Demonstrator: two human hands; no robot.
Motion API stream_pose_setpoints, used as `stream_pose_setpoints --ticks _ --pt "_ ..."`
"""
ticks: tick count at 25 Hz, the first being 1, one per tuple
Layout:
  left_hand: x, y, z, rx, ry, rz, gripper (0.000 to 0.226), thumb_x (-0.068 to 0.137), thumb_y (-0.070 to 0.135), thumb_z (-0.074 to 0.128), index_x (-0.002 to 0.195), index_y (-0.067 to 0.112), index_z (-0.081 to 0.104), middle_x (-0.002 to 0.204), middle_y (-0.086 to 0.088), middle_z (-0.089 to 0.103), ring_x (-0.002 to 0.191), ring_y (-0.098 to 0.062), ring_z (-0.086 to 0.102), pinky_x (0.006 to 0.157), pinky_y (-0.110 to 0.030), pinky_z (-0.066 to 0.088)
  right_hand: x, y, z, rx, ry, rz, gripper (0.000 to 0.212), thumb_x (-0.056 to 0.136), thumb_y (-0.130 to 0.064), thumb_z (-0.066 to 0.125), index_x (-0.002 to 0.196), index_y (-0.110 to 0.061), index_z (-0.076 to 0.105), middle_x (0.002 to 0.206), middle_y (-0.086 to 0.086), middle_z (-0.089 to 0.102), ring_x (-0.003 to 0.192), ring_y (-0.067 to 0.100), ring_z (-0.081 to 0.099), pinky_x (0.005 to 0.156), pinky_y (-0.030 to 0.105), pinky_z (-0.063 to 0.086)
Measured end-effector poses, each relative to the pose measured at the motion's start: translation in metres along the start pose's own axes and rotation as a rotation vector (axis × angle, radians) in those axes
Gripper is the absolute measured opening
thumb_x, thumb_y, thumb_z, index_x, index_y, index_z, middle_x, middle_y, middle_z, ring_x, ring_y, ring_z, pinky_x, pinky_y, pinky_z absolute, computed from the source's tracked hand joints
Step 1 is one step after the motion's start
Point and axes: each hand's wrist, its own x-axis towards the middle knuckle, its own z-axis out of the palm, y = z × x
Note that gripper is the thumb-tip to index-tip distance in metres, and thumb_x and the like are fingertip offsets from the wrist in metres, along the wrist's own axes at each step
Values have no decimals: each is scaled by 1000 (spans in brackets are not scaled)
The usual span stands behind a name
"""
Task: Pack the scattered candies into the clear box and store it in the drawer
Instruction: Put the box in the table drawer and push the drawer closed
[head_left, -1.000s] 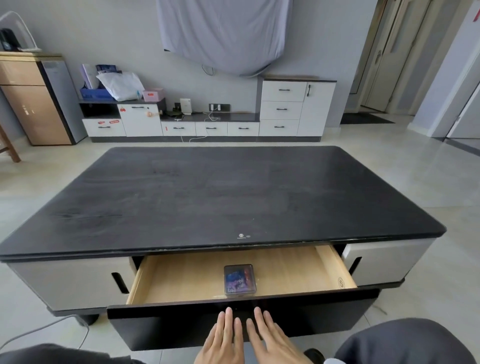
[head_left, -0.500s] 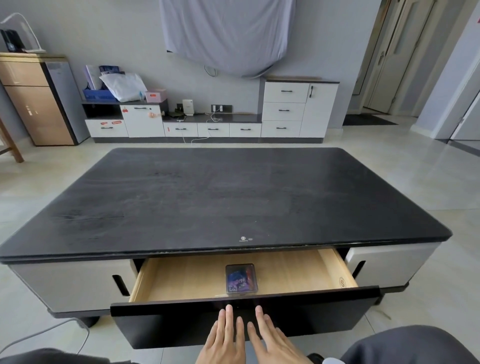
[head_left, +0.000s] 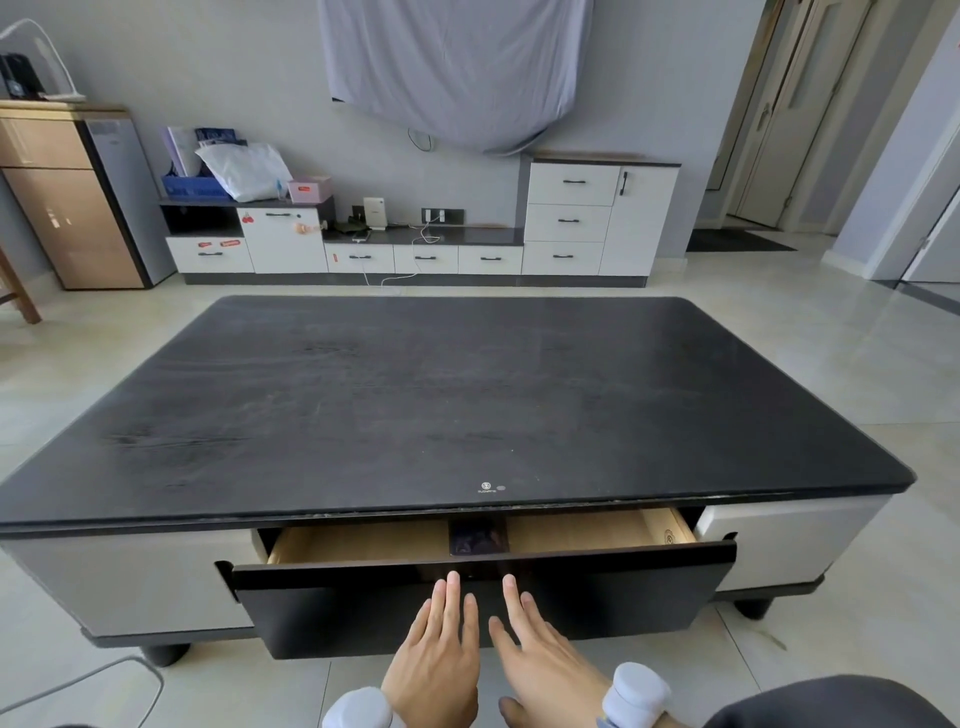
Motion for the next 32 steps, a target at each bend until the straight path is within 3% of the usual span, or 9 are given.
stream_pose_setpoints --ticks 1,3,9,16,18,20,21,30,32 --pt "7 -3 4 9 50 9 81 84 36 67 147 -9 41 155 -42 25 148 -45 32 120 -45 32 4 2 -2 -2 13 3 67 103 -20 50 156 -4 12 160 15 -34 152 35 -14 124 52 11" --pt "17 -7 8 -40 -9 15 70 102 17 37 157 -4 1 163 -33 -12 154 -45 -8 126 -48 0 9 5 -5 -1 22 13 66 102 -19 50 155 -4 14 160 14 -34 152 36 -13 123 52 13" --pt "42 -20 25 25 48 62 66 101 11 27 156 -3 -6 160 -35 -21 150 -48 -19 124 -51 -8 36 11 -6 7 54 30 61 101 -11 50 153 -3 19 157 17 -38 152 36 -17 124 53 9" --pt "54 -31 29 41 60 84 72 98 12 34 156 -6 -3 160 -33 -21 151 -48 -16 123 -52 -9 58 16 6 -35 164 54 73 97 -6 49 156 -5 7 153 22 -39 148 36 -27 125 48 -6" --pt "57 -35 35 34 132 76 74 90 20 54 152 -8 27 160 -37 12 151 -49 13 123 -55 16 65 17 12 -49 199 56 70 98 -4 46 156 -3 5 151 23 -39 147 39 -27 124 48 -8" --pt "56 -33 33 -23 98 63 74 63 26 79 130 -4 64 141 -31 55 132 -43 54 103 -49 51 70 19 17 -55 227 61 68 99 -5 42 156 -2 5 152 24 -38 147 40 -26 122 47 -10" --pt "58 -33 37 -38 122 78 74 55 25 82 123 -2 70 135 -28 62 125 -40 61 96 -46 57 71 19 18 -56 234 62 68 98 -5 41 156 -1 5 153 24 -37 147 40 -26 122 47 -11" --pt "67 -31 46 -25 36 14 82 53 20 70 130 -7 62 144 -33 51 132 -45 54 100 -51 53 78 20 18 -29 185 56 67 92 -9 48 153 -2 20 150 23 -42 143 38 -34 122 52 -13" --pt "69 -34 46 -9 73 17 85 68 21 62 146 -8 43 157 -35 25 146 -48 30 116 -58 33 79 20 18 -31 187 58 63 94 -9 49 151 -2 23 150 23 -43 142 37 -35 121 52 -13"
